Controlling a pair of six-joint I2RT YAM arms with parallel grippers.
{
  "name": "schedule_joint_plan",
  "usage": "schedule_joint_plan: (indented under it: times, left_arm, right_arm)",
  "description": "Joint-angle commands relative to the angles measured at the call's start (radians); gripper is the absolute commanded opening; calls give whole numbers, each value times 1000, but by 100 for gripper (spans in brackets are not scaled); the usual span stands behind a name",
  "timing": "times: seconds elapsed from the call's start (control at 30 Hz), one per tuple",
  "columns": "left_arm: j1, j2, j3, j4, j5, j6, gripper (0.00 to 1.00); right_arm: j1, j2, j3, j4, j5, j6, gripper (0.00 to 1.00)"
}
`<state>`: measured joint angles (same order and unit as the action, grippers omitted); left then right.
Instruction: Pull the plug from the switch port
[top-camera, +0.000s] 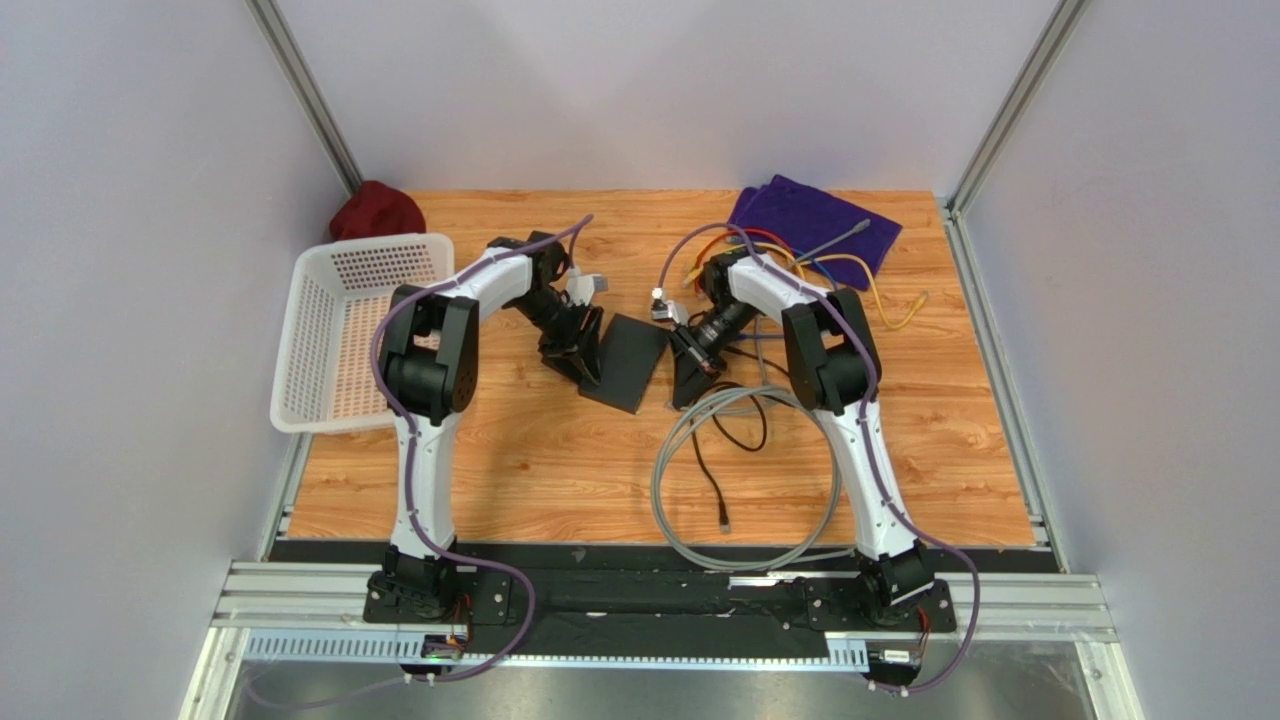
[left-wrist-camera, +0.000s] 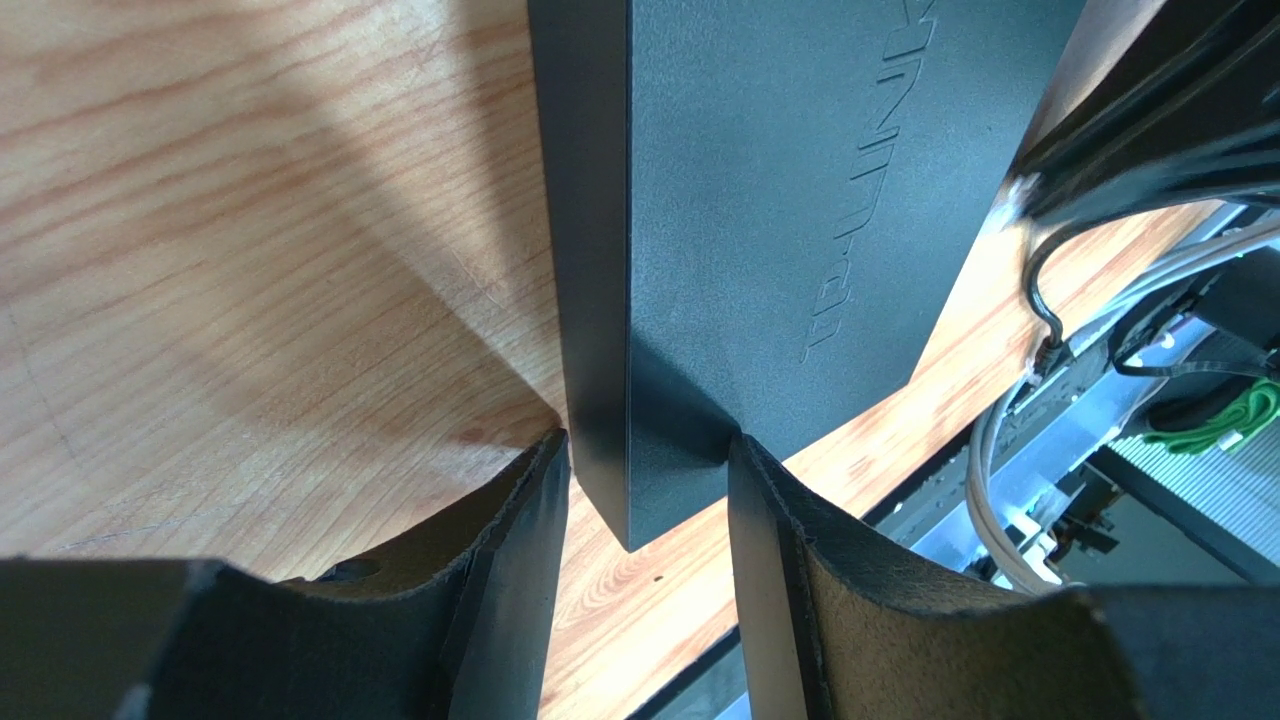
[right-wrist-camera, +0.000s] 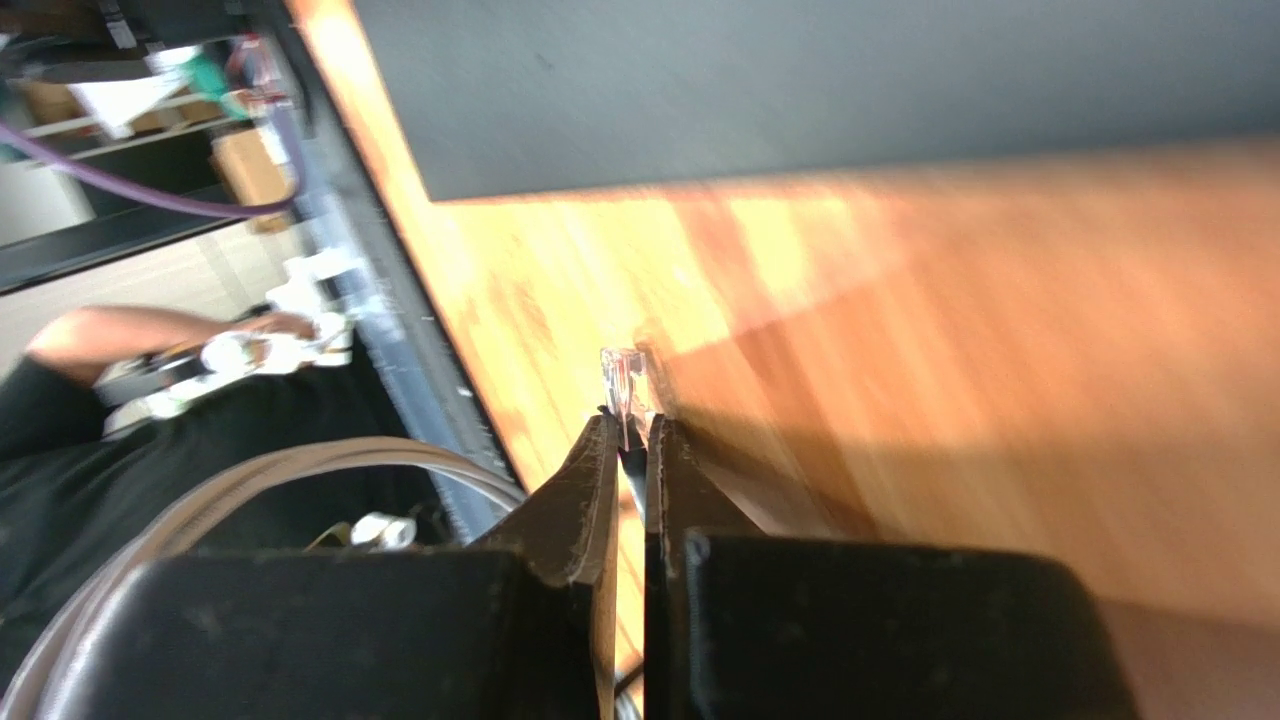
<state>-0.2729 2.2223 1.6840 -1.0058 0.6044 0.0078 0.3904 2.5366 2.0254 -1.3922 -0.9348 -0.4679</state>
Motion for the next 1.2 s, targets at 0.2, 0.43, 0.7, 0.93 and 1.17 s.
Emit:
schedule_joint_plan:
  times: [0.2,0.43,0.7,0.93,1.17]
  left_arm:
    - [8,-22,22,7,-123,35,51]
    - [55,-73,23,-1,-176,60,51]
    - [83,-167,91,-14,-163,124,55]
    - [83,-291,108,-21,-20,193,59]
    - [83,-335,255,-31,-92,199,88]
  right_arm:
    - [-177,-102,266,163,349,26,0]
    - [-246,-72,438,401,594,153,0]
    - [-237,-110,496,501,823,227,62]
    - [-240,-289,380,496,765,265,79]
    - [-223,-419,349,484,980,371,80]
